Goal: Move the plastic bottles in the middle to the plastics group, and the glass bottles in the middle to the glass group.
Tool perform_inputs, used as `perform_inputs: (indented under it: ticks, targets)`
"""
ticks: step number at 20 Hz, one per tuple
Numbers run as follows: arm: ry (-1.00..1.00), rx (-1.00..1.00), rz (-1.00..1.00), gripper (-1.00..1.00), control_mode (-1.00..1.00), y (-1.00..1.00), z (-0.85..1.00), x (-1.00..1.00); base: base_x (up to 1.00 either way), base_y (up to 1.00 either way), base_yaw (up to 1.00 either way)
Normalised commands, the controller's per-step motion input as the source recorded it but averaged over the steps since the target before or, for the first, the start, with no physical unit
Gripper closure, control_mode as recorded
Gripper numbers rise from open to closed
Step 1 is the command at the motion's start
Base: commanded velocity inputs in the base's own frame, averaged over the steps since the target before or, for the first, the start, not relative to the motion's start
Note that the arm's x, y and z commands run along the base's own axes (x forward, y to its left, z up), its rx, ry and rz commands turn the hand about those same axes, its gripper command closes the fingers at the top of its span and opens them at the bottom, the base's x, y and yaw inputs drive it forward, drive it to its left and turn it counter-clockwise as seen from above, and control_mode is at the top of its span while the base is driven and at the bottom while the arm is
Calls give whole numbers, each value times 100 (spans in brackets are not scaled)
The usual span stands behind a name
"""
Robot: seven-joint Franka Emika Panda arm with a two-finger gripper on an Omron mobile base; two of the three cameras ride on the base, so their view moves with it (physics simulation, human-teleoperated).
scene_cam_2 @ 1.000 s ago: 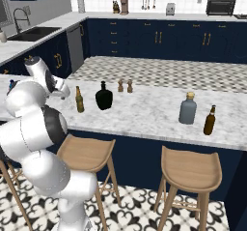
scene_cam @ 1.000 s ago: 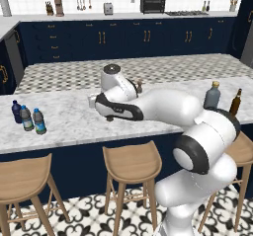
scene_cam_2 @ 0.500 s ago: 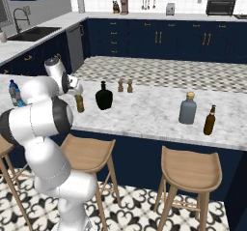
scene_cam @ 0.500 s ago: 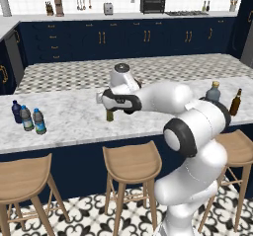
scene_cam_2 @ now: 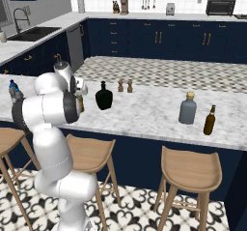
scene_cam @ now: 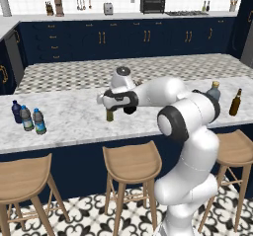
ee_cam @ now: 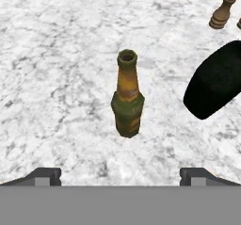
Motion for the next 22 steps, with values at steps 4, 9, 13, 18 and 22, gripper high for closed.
perform_inputs:
  ticks: [4,9,13,18,22]
  targets:
    - [-1,0,0,-100,-100,0,-12,15,0,0,0]
    - [-3,0,0,-100,-100,-6,-12,11,0,0,0]
    - [-2,0,0,-100,-100,0,-12,10,0,0,0]
    - [0,0,0,-100,-100,1,-17,17,0,0,0]
    - [0,-1,0,-100,-100,0,-6,27,0,0,0]
